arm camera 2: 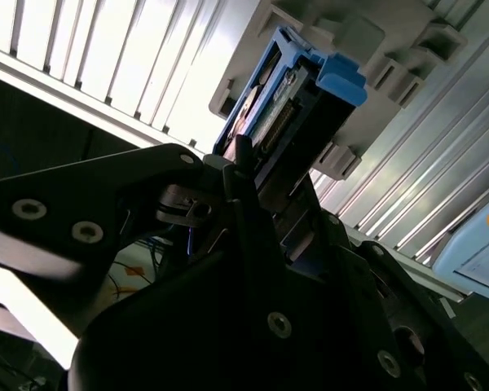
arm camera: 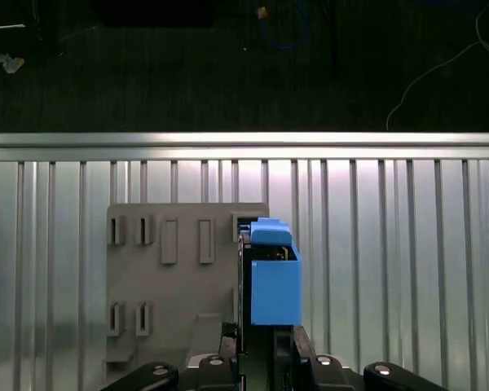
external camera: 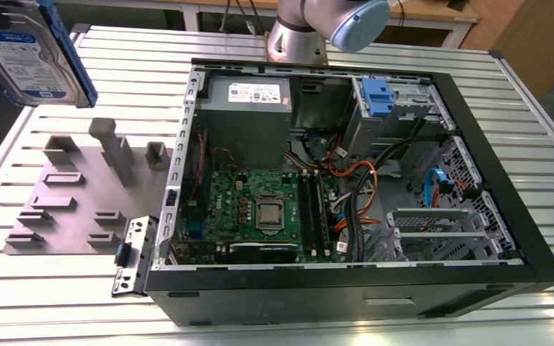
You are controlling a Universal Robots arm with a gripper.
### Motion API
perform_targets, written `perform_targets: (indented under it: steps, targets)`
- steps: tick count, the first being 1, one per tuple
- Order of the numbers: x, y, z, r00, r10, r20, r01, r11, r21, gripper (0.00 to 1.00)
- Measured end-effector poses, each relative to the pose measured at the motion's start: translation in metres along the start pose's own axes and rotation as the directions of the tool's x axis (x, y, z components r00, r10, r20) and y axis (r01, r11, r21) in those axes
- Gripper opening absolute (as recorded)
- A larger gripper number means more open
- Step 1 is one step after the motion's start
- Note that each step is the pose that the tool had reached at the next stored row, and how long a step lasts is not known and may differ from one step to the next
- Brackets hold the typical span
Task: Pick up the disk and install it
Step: 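Pick up the disk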
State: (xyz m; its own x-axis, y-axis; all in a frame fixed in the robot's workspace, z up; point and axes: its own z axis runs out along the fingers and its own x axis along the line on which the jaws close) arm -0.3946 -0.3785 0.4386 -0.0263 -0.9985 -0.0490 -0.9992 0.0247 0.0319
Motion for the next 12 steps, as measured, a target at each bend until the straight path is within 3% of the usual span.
perform_targets:
  steps: [12]
  targets:
    - [-0.0002, 0.0001, -0.0034, 1.0000, 0.000, -0.0002, 0.000, 1.0000, -0.0003, 0.35]
